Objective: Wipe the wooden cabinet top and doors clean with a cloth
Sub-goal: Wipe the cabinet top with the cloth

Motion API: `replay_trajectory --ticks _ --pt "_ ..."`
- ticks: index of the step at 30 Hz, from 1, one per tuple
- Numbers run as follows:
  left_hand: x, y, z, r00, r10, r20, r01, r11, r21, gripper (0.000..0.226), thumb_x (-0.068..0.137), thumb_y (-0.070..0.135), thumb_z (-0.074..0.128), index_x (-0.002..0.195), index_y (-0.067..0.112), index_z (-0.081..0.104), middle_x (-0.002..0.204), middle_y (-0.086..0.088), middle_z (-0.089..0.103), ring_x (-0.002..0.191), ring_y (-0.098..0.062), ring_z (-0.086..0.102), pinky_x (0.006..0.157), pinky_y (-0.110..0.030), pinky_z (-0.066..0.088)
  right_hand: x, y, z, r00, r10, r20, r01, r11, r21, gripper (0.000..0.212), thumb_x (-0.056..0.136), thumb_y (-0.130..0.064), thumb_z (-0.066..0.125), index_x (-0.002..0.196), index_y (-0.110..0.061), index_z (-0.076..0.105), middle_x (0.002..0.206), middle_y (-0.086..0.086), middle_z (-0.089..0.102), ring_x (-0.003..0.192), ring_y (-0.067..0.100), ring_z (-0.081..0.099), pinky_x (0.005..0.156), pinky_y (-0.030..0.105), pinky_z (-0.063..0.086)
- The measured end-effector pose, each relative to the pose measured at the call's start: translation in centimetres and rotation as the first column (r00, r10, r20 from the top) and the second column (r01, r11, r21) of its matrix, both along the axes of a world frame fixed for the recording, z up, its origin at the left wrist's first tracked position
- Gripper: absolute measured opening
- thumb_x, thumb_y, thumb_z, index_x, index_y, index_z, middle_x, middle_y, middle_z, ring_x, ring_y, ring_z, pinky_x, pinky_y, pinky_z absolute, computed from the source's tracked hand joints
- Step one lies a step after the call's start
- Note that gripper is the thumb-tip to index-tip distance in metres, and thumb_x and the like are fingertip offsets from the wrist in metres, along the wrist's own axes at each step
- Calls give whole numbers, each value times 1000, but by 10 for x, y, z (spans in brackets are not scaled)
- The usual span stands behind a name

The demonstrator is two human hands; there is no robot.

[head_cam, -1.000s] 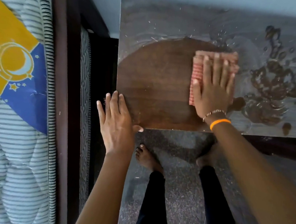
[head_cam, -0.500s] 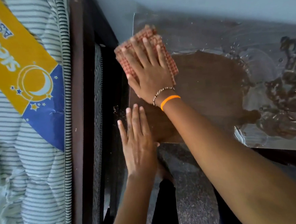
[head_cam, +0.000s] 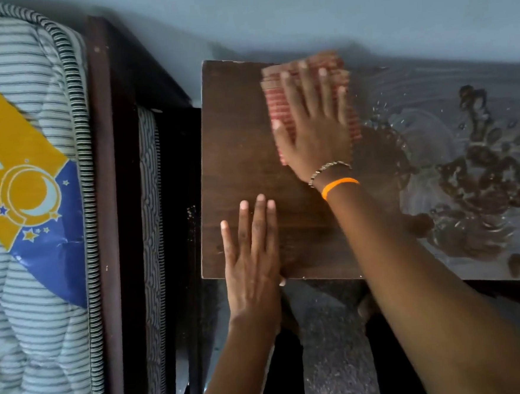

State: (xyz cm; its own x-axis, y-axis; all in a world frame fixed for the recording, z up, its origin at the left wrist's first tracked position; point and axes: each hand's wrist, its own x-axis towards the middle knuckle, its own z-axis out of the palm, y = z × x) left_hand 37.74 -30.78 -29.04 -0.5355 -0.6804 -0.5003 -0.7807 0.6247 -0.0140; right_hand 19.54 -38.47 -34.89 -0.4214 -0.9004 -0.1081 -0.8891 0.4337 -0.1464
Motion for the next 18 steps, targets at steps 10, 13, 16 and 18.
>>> replay_trajectory --ticks 10,13,16,18 --pt "-6 7 -3 999 16 -43 -23 986 -164 87 74 5 38 145 6 -12 157 -14 -1 144 -32 5 111 -56 -6 -75 83 4 920 -387 -65 392 915 101 69 86 -47 27 149 -24 10 158 5 10 145 28 9 118 49 6" --pt "-10 7 -4 998 25 -50 -34 983 -183 84 76 4 34 145 7 -12 156 -14 -2 144 -32 7 110 -56 -6 -44 107 7 881 -470 -55 473 873 116 69 86 -46 23 149 -21 10 158 9 10 145 31 8 117 53 7" --pt "-12 5 -8 996 39 -83 -56 975 -213 83 81 6 40 146 7 -11 157 -14 1 144 -32 8 110 -55 -7 -10 91 10 916 -400 -22 399 907 136 68 87 -45 27 149 -23 10 158 10 9 145 34 7 114 54 3" --pt "-10 4 -8 995 46 -90 -65 974 -217 85 78 10 42 146 6 -9 157 -14 3 144 -31 9 110 -55 -7 7 53 9 963 -267 37 262 959 105 66 89 -44 32 149 -25 12 158 9 10 144 35 7 114 53 1"
